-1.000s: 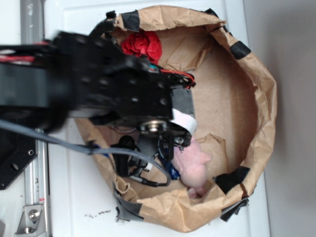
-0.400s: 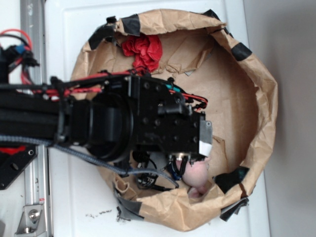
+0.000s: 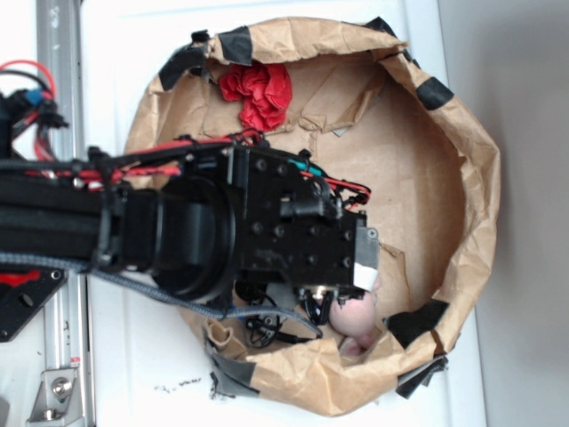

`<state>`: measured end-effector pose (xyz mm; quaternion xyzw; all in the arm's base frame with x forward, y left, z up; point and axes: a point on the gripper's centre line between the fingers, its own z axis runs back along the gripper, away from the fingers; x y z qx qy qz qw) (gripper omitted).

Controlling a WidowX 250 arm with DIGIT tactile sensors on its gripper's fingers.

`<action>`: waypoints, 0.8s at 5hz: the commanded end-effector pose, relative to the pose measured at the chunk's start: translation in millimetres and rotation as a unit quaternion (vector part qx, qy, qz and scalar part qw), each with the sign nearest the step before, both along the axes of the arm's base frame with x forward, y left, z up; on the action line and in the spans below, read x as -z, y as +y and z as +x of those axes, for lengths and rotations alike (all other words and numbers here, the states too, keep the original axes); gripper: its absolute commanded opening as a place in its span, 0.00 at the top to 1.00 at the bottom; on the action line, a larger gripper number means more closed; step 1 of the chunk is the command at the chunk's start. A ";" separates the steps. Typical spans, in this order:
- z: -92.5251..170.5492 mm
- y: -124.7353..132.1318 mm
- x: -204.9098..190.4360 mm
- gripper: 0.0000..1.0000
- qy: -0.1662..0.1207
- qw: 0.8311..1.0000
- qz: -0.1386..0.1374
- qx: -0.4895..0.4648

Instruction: Grab the blue rope.

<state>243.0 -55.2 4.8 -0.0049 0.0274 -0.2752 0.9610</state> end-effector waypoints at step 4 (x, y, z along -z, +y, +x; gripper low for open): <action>0.2 48.1 -139.6 1.00 -0.120 0.970 0.011 -0.213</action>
